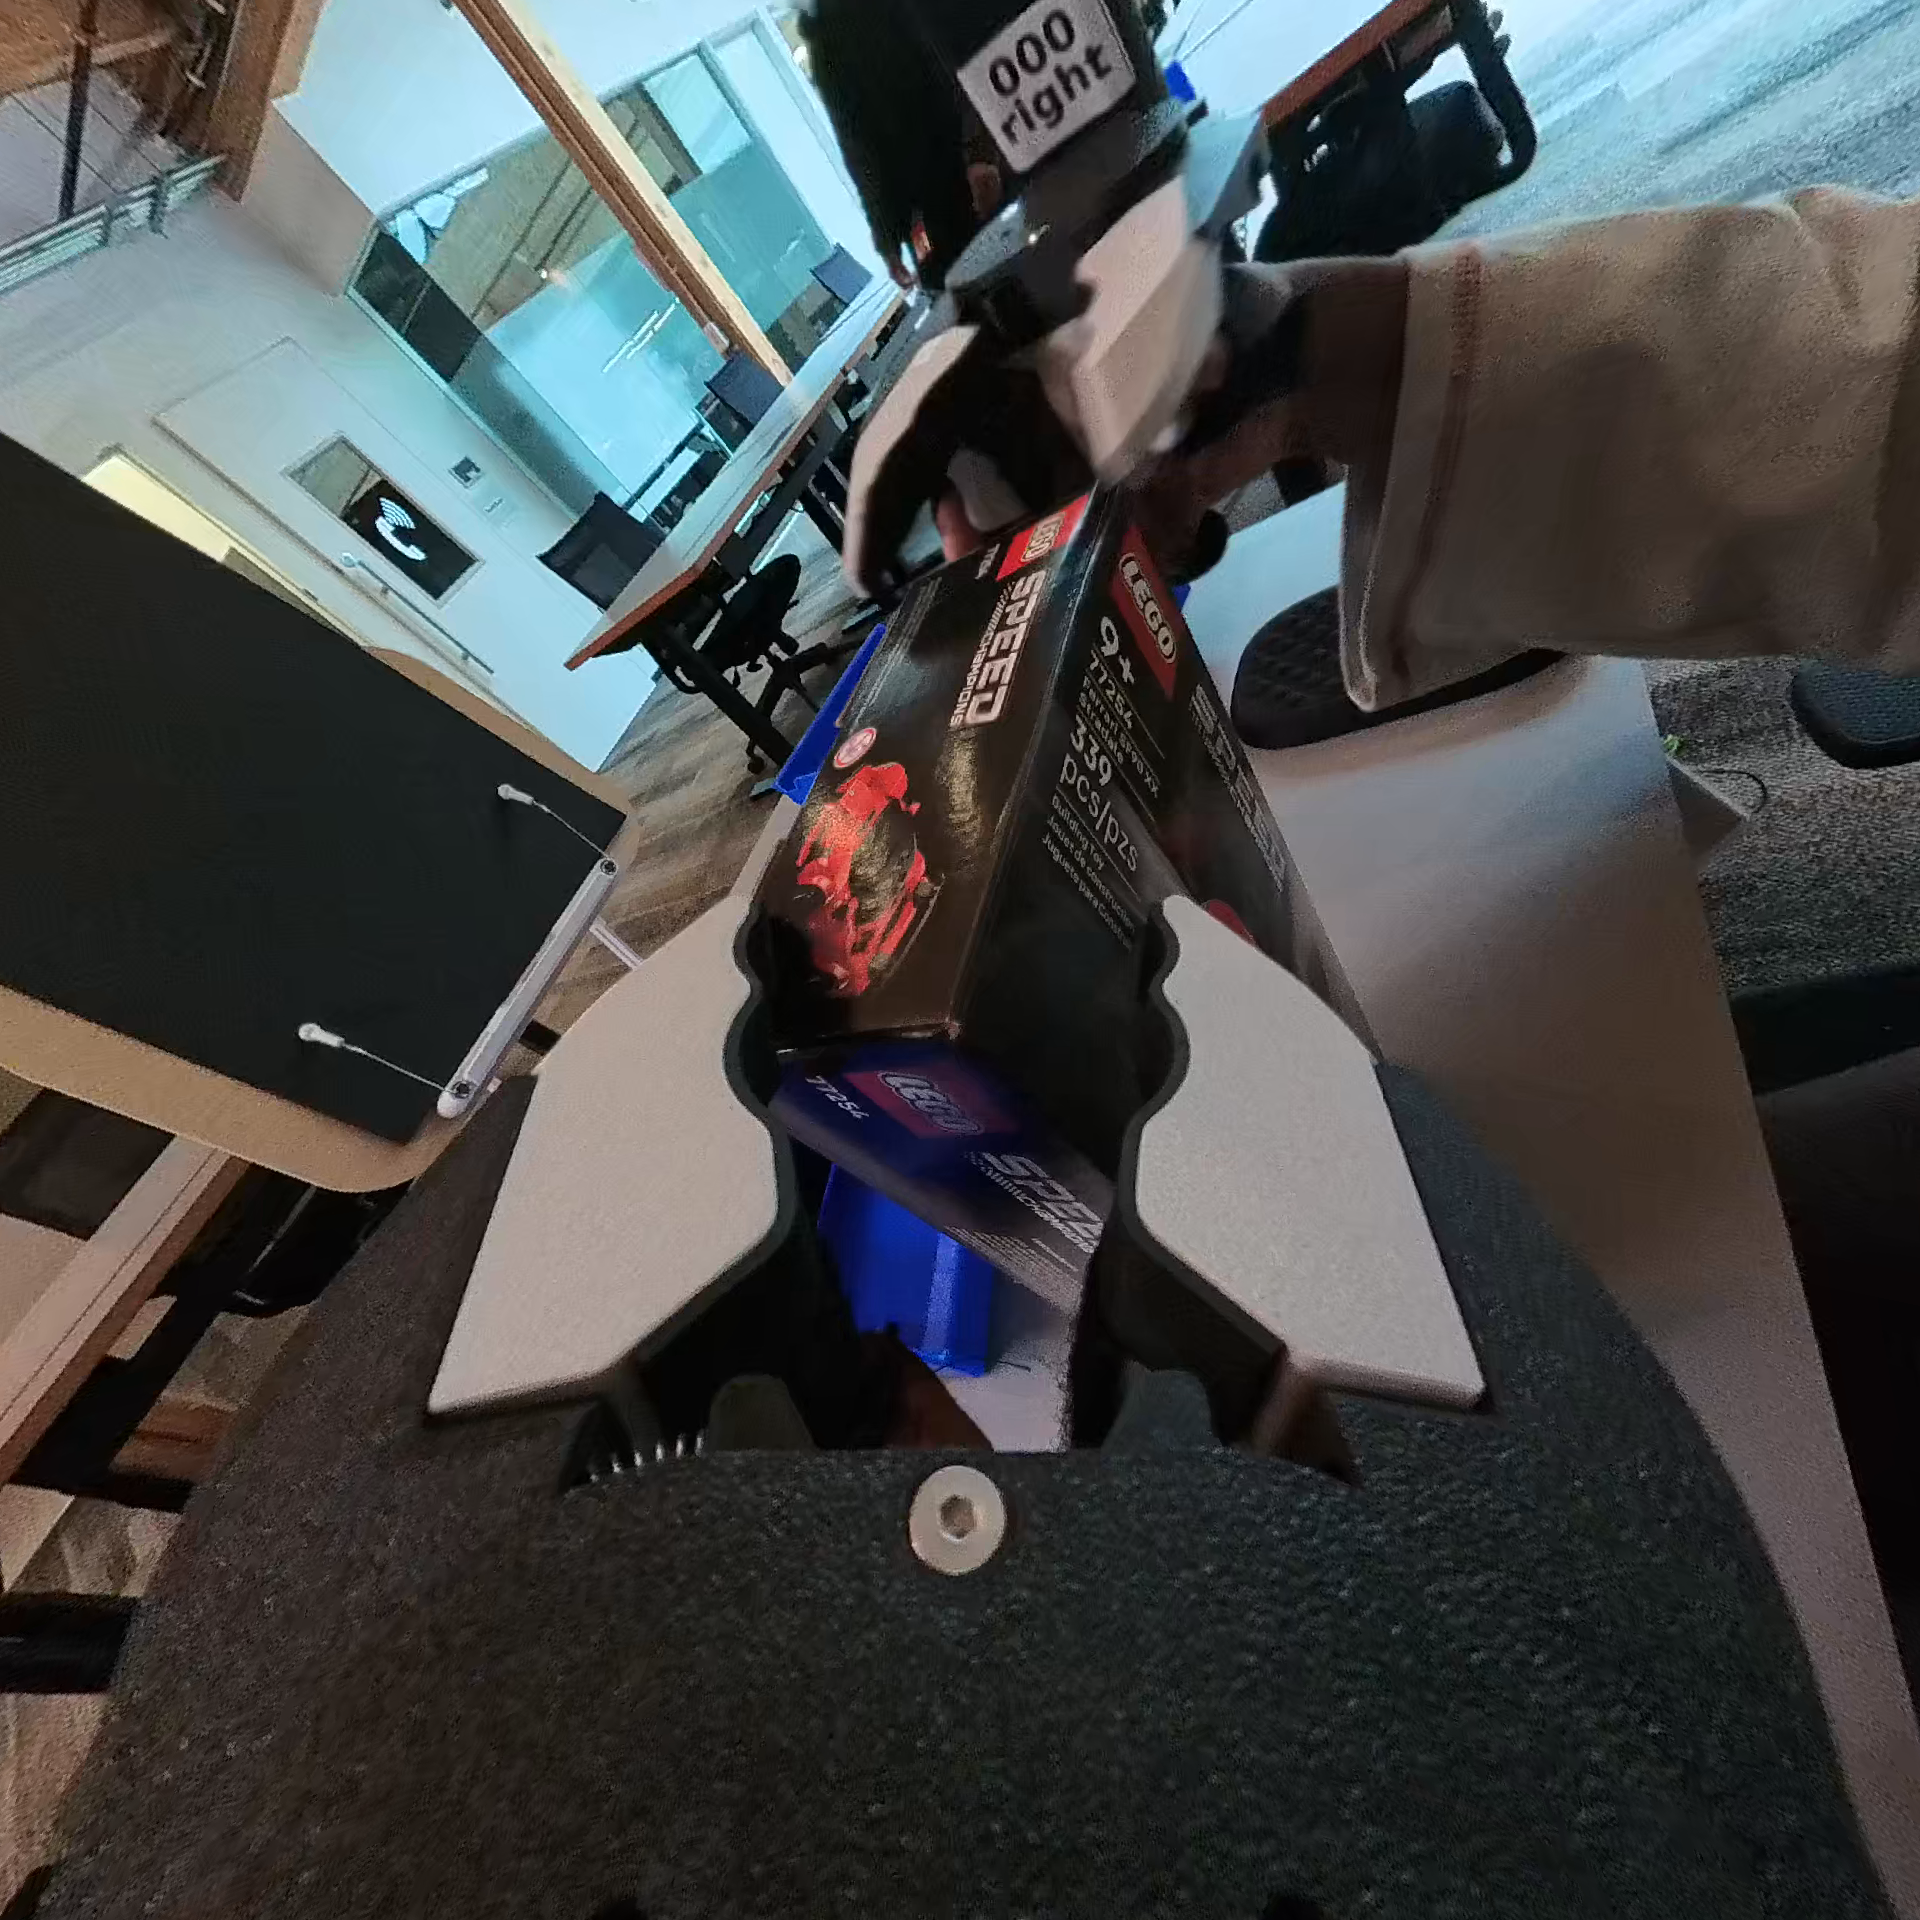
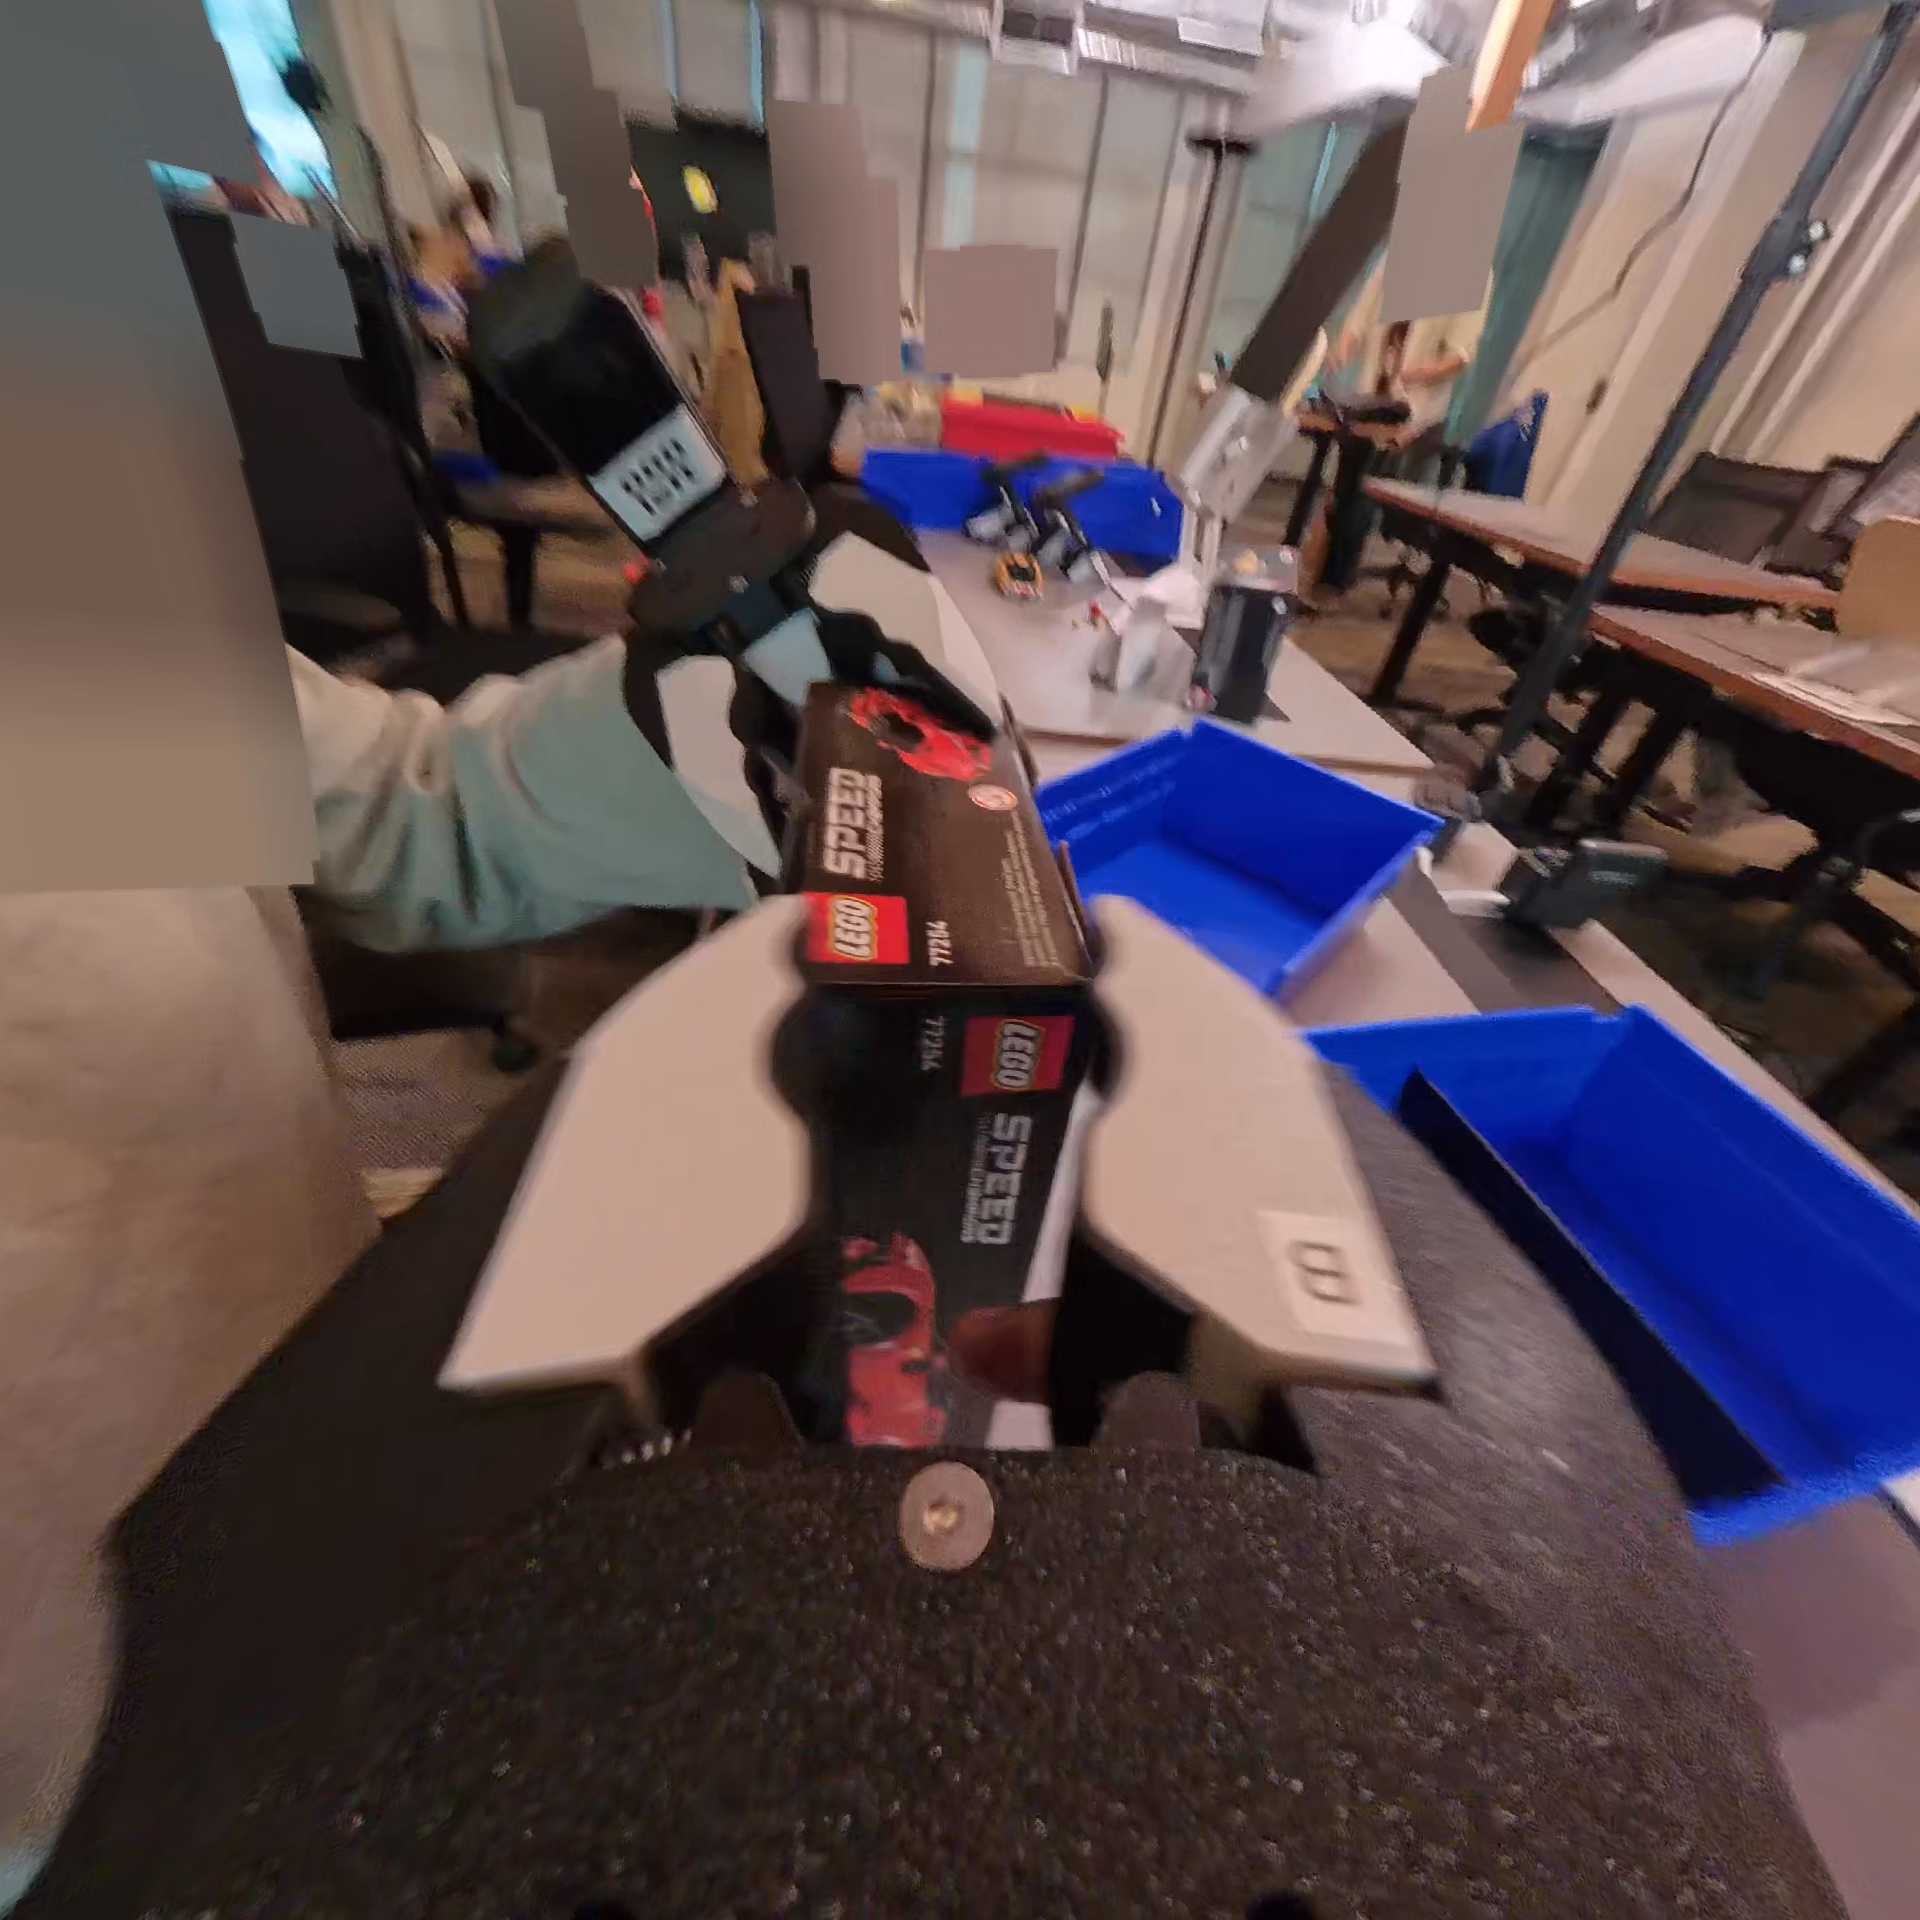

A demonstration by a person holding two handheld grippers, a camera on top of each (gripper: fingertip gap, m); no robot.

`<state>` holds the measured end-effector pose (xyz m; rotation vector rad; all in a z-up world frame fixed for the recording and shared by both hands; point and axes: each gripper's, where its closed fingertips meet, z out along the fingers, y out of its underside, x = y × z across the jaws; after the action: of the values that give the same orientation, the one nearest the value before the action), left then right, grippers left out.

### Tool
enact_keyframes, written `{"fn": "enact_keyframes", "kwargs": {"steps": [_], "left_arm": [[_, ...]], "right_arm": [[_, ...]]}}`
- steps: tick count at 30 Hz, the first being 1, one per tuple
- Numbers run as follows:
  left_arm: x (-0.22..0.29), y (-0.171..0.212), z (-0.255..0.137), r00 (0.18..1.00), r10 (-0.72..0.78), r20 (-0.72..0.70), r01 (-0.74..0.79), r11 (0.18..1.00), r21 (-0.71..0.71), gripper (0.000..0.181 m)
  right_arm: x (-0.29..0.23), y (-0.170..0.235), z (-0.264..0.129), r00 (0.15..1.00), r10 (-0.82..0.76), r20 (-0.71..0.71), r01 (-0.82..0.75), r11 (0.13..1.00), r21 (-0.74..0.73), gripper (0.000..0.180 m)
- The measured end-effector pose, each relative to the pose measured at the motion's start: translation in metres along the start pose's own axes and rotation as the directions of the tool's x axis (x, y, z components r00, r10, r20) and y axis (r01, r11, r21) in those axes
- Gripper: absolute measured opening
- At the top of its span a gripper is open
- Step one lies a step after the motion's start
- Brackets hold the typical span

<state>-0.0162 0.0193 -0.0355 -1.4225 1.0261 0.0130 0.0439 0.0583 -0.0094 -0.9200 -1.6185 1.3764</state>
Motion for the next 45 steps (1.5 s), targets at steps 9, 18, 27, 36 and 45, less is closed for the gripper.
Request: {"fn": "enact_keyframes", "kwargs": {"steps": [9,18,27,36,45], "left_arm": [[0.003,0.005,0.002,0.996,0.085,-0.003,-0.085,0.996,-0.021,0.074],[-0.015,0.015,0.015,0.99,0.142,-0.006,-0.143,0.99,-0.02,0.072],[-0.055,0.039,0.039,0.992,0.128,0.017,-0.127,0.991,-0.039,0.073],[-0.066,0.045,0.045,0.995,0.098,0.03,-0.098,0.995,-0.018,0.073],[-0.06,0.043,0.044,0.999,0.032,0.012,-0.032,0.998,-0.059,0.088]], "right_arm": [[-0.007,0.107,0.027,0.992,0.069,-0.108,-0.085,0.984,-0.158,0.104],[0.019,0.122,0.032,0.984,-0.117,-0.131,0.089,0.976,-0.199,0.078],[0.071,0.129,0.033,0.982,-0.126,-0.142,0.097,0.976,-0.197,0.077],[0.086,0.13,0.035,0.986,-0.107,-0.127,0.086,0.983,-0.162,0.077],[0.094,0.135,0.028,0.968,-0.036,-0.25,-0.012,0.983,-0.186,0.097]]}}
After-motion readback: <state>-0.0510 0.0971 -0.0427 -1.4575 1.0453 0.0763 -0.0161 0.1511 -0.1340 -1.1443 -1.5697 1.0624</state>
